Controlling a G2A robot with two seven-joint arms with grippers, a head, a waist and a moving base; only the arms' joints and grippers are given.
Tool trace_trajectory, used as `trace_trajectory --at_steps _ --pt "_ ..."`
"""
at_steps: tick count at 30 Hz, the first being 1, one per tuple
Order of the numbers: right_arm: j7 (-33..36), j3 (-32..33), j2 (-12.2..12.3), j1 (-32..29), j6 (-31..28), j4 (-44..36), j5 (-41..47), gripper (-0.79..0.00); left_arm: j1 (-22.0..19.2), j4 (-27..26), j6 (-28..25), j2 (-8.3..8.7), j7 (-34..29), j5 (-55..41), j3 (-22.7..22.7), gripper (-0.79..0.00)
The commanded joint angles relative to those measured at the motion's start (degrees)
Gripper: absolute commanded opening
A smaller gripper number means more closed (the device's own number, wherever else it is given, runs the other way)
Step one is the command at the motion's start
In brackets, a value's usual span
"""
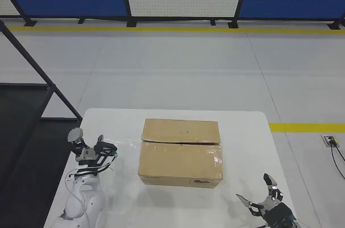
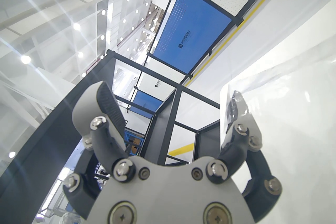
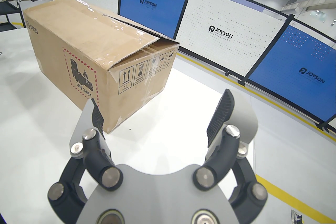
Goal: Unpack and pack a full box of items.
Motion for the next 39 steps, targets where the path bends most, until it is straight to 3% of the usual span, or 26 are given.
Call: trace_trajectory --at_steps 1,14,39 --pt "0.0 0.0 0.0 0.0 0.0 0.0 0.0 0.000 0.5 -0.4 0.8 -0.19 -1.3 0.5 -0.4 0.000" --pt "0.0 0.0 0.0 0.0 0.0 0.0 0.0 0.000 2.6 -3.0 3.0 -1.24 -3.7 0.4 -3.6 0.000" --pt "0.0 0.0 0.0 0.0 0.0 0.0 0.0 0.000 9.9 -5.2 2.5 -2.75 -5.1 0.9 -9.8 0.000"
